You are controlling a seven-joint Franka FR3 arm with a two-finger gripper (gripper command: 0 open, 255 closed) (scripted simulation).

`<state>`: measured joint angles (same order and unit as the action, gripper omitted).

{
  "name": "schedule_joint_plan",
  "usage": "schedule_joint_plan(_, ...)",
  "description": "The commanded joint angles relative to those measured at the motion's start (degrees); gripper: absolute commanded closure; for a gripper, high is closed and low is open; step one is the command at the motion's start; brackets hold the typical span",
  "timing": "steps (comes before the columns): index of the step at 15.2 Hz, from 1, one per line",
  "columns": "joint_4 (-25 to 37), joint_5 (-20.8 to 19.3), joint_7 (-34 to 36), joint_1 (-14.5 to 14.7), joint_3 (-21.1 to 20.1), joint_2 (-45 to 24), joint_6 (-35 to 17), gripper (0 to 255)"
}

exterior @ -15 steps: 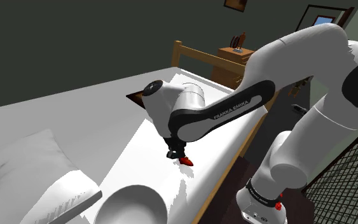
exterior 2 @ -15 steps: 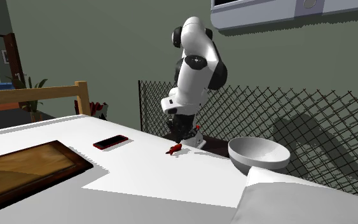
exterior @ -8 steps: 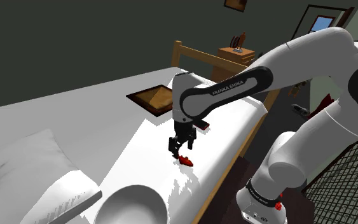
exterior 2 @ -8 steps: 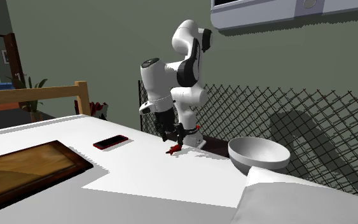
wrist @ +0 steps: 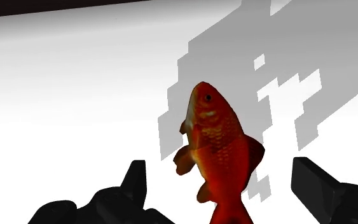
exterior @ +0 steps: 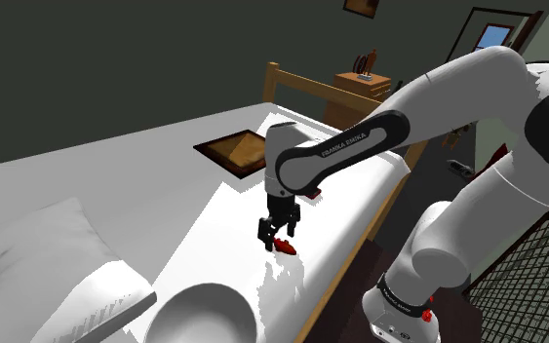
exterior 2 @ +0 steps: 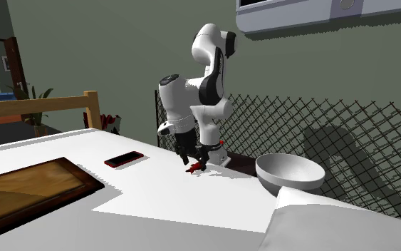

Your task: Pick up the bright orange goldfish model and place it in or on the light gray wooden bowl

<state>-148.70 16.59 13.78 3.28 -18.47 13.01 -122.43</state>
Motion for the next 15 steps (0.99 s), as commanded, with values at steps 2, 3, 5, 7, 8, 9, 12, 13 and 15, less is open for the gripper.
schedule_joint_plan(2,-0.10,0.03,-0.02,0.01,-0.01,0.01,-0.10,0)
schedule_joint_plan(3,-0.10,0.03,-0.02,0.01,-0.01,0.01,-0.10,0)
schedule_joint_plan(5,-0.09,0.03,-0.01,0.01,-0.01,0.01,-0.09,255)
schedule_joint_plan(7,-0.06,0.01,-0.03,0.00,0.01,0.03,-0.03,255)
schedule_joint_plan(8,-0.13,0.03,-0.05,0.00,0.00,0.01,-0.12,255)
schedule_joint_plan(9,-0.11,0.06,-0.01,0.03,0.00,0.19,0.07,255)
schedule_joint_plan(12,-0.29,0.10,-0.09,0.03,0.03,0.30,0.01,255)
schedule_joint_plan(13,-0.36,0.11,-0.11,0.04,0.02,0.24,-0.12,255)
schedule_joint_plan(15,0.19,0.02,0.05,0.06,0.13,0.65,0.82,255)
